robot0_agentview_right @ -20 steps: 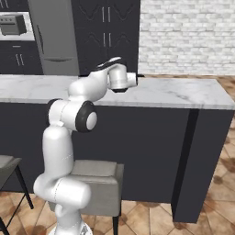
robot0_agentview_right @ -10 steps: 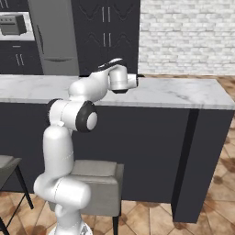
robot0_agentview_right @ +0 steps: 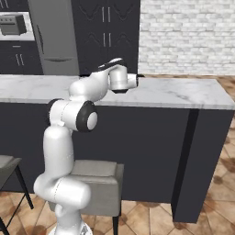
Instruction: Pick the cup of tea, navigate to the dining table, and place it on the saucer.
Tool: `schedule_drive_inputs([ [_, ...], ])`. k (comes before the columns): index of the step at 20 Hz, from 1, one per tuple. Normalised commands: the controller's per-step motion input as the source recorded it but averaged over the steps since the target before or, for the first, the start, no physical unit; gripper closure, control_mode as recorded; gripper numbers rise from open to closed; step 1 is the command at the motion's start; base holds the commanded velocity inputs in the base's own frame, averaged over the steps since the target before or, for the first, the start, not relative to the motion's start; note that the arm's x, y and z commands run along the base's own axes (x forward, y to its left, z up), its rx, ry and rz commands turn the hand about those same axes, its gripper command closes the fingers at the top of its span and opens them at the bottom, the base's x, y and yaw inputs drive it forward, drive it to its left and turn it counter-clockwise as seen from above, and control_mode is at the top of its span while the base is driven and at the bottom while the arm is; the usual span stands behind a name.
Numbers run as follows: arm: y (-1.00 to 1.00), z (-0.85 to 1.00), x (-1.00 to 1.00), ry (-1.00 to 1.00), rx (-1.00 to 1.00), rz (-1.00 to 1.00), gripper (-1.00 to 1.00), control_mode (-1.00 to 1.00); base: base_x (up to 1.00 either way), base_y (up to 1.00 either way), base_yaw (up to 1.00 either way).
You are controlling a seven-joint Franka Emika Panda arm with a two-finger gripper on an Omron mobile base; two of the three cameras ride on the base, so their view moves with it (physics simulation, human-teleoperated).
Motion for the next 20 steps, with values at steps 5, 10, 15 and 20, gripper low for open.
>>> schedule_drive_inputs([
  [5,0.00,0.00,0.02,0.00,0.00,0.00,1.00,-1.00,0.00,0.00,0.00],
  [10,0.00,-0.01,0.37,0.00,0.00,0.00,1.00,-1.00,0.00,0.00,0.00],
  [15,0.00,0.00,0.20,0.00,0.00,0.00,1.00,-1.00,0.00,0.00,0.00],
  [20,0.00,-0.03,0.01,0.00,0.00,0.00,1.00,-1.00,0.00,0.00,0.00],
])
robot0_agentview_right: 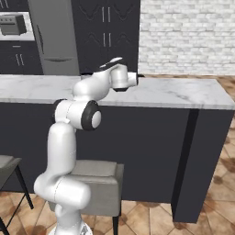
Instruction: Pick the cup of tea, navigate to the dining table, and place it on the saucer.
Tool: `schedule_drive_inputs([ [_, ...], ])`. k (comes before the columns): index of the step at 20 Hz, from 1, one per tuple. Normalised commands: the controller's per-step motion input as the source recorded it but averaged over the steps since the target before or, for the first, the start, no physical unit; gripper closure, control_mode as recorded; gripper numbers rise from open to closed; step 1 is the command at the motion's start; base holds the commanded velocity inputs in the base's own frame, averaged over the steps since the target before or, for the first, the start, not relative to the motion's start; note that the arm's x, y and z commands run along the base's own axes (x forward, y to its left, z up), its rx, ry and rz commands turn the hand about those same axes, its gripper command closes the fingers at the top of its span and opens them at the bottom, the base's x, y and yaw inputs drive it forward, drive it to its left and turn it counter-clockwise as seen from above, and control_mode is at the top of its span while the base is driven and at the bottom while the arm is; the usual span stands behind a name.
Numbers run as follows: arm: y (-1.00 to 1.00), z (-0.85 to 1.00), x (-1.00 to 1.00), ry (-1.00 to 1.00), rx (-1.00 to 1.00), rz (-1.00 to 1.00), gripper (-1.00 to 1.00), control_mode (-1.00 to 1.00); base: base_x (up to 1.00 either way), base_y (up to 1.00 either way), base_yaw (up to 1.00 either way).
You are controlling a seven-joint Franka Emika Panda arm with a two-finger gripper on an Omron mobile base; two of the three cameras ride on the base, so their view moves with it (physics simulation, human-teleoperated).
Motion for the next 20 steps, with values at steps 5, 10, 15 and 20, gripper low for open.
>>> schedule_drive_inputs([
  [5,0.00,-0.20,-0.02,0.00,0.00,0.00,1.00,-1.00,0.00,0.00,0.00],
  [10,0.00,-0.01,0.00,0.00,0.00,0.00,1.00,-1.00,0.00,0.00,0.00],
  [15,0.00,0.00,0.00,0.00,0.00,0.00,1.00,-1.00,0.00,0.00,0.00],
  [20,0.00,0.00,0.00,0.00,0.00,0.00,-1.00,-1.00,0.00,0.00,0.00],
])
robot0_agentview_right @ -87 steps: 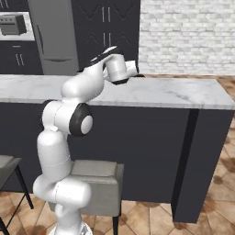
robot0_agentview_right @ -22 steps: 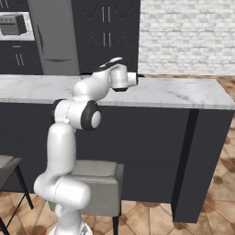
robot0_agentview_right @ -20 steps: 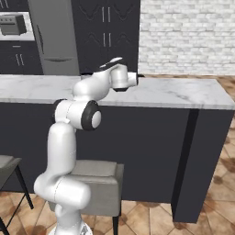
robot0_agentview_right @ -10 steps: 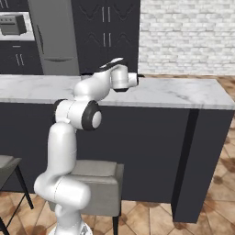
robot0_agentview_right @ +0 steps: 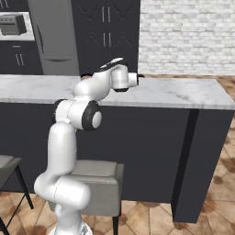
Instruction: Pick the cup of tea, navigate to the dining table, and place it on the saucer.
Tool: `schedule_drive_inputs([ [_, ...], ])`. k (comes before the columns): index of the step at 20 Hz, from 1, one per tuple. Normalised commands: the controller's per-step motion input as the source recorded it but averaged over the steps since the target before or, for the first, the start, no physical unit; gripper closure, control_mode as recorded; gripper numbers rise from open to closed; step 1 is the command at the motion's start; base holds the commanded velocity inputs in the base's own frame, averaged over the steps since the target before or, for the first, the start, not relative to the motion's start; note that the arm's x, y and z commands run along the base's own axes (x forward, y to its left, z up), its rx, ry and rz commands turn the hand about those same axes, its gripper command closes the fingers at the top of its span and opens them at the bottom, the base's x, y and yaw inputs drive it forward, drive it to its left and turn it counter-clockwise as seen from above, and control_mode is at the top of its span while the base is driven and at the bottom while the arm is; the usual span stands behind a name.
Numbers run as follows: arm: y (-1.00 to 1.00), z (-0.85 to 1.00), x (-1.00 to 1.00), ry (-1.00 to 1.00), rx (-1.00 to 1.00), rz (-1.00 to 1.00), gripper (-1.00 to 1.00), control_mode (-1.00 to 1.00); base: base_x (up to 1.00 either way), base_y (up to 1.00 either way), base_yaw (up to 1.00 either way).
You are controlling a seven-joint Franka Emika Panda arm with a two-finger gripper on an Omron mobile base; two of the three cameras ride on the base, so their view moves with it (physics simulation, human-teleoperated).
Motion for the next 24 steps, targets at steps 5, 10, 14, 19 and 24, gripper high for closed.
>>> schedule_drive_inputs([
  [5,0.00,0.00,0.00,0.00,0.00,0.00,-1.00,-1.00,0.00,0.00,0.00],
  [10,0.00,0.00,0.00,0.00,0.00,0.00,-1.00,-1.00,0.00,0.00,0.00],
  [14,0.00,0.09,0.00,-0.03,0.00,0.00,-1.00,-1.00,0.00,0.00,0.00],
  [19,0.00,0.51,-0.05,-0.05,0.02,0.00,-1.00,-1.00,0.00,0.00,0.00],
  [24,-0.03,0.56,-0.27,0.00,0.03,0.00,-1.00,-1.00,0.00,0.00,0.00],
])
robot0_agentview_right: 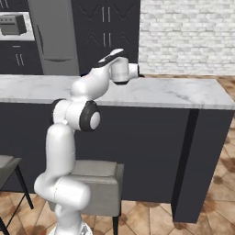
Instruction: Pick the cup of tea, navigate to the dining table, and place it on the saucer.
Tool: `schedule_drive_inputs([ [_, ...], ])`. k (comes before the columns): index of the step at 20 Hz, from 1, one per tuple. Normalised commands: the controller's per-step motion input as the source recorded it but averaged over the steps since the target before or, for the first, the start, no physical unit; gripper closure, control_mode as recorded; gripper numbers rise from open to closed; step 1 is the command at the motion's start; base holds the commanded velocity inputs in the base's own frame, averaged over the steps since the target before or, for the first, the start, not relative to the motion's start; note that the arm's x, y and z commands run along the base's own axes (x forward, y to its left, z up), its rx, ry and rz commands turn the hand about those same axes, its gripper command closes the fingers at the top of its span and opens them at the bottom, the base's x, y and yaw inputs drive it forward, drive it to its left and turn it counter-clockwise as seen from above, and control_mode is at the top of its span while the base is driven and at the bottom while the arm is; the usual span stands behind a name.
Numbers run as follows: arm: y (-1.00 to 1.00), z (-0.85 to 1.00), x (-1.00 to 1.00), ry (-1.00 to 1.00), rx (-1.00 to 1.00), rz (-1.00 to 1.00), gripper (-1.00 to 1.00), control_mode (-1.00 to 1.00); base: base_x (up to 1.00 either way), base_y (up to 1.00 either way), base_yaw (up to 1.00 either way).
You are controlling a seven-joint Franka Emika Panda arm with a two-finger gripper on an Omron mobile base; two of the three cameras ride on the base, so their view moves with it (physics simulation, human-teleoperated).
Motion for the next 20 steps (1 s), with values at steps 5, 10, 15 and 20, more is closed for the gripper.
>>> schedule_drive_inputs([
  [5,-0.25,0.40,-0.64,0.00,0.02,0.00,-1.00,-1.00,0.00,0.00,0.00],
  [10,-0.30,0.28,-0.78,0.01,0.00,0.00,-1.00,-1.00,0.00,0.00,0.00],
  [15,-0.25,0.25,-0.73,0.00,0.00,0.00,-1.00,-1.00,0.00,0.00,0.00],
  [20,-0.20,0.25,-0.95,0.03,-0.03,-0.02,-1.00,-1.00,0.00,0.00,0.00],
])
